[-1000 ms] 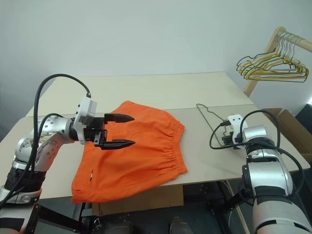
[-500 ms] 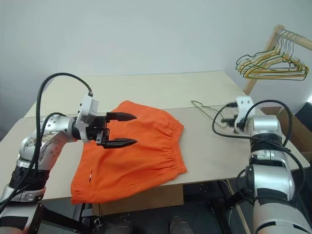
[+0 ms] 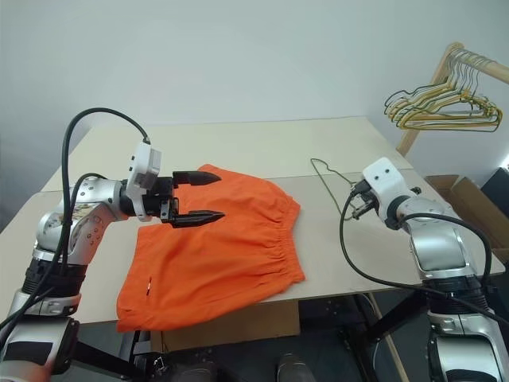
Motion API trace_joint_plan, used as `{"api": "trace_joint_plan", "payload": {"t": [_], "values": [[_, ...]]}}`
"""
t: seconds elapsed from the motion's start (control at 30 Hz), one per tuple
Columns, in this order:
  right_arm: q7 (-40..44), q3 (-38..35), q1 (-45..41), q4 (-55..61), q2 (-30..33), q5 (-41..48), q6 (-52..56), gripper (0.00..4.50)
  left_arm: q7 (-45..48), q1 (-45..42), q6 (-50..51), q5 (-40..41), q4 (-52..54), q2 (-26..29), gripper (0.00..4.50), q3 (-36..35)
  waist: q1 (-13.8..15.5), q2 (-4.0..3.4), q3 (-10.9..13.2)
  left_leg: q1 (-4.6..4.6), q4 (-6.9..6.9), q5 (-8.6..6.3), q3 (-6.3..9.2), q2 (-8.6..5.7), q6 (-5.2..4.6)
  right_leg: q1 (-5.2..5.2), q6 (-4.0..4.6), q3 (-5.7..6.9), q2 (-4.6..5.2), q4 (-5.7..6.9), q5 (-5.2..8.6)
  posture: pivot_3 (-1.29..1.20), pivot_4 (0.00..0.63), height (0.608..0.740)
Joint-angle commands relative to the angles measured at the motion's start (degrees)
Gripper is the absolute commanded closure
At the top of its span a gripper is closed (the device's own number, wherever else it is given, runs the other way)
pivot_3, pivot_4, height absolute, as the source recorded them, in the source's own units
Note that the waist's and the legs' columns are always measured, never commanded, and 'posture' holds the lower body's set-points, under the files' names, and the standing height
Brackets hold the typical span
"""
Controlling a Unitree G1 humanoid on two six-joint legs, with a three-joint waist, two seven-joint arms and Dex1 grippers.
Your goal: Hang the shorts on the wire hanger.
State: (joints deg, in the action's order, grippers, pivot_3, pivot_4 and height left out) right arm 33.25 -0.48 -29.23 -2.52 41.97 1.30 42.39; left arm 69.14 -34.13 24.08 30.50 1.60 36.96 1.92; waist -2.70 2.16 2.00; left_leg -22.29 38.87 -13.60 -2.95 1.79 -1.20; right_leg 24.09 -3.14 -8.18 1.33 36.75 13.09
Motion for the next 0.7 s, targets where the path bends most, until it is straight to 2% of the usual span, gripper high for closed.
{"api": "trace_joint_plan", "payload": {"t": [0.03,0.33,0.53,0.7], "values": [[0.2,-0.3,-5.5,-5.7,-1.7,0.8,-0.2,3.81,0.0,-1.0,-0.2,0.3,1.6,0.2,0.00,-0.9,-0.2,0.00,0.0,0.03,0.00,0.00,0.00,0.02,0.00,0.00,0.01,-0.02,-0.04,0.02,-0.02,0.07,0.000,0.740],[1.9,2.7,-18.5,-34.5,-8.6,-0.8,-9.1,0.63,-0.2,-0.2,1.0,0.8,3.1,0.7,0.00,-1.3,0.0,-0.01,0.0,-0.09,-0.12,-0.01,0.03,0.02,0.00,0.05,0.11,-0.02,-0.06,-0.09,-0.12,0.10,0.000,0.740],[0.4,5.4,-25.6,-54.7,-11.9,-4.5,-16.3,0.63,-0.4,0.3,1.6,1.0,4.2,0.7,0.00,-1.4,0.1,-0.01,0.0,-0.10,-0.12,-0.01,0.05,0.01,0.00,0.04,0.27,0.00,-0.05,-0.10,-0.21,0.12,0.000,0.740],[0.2,6.2,-28.3,-63.8,-13.0,-6.2,-19.8,0.63,-0.4,1.2,1.9,1.1,5.2,1.2,0.00,-1.9,0.2,-0.03,0.0,-0.11,-0.13,0.00,0.07,0.00,0.00,0.06,0.33,0.00,-0.05,-0.08,-0.25,0.14,0.000,0.740]]}}
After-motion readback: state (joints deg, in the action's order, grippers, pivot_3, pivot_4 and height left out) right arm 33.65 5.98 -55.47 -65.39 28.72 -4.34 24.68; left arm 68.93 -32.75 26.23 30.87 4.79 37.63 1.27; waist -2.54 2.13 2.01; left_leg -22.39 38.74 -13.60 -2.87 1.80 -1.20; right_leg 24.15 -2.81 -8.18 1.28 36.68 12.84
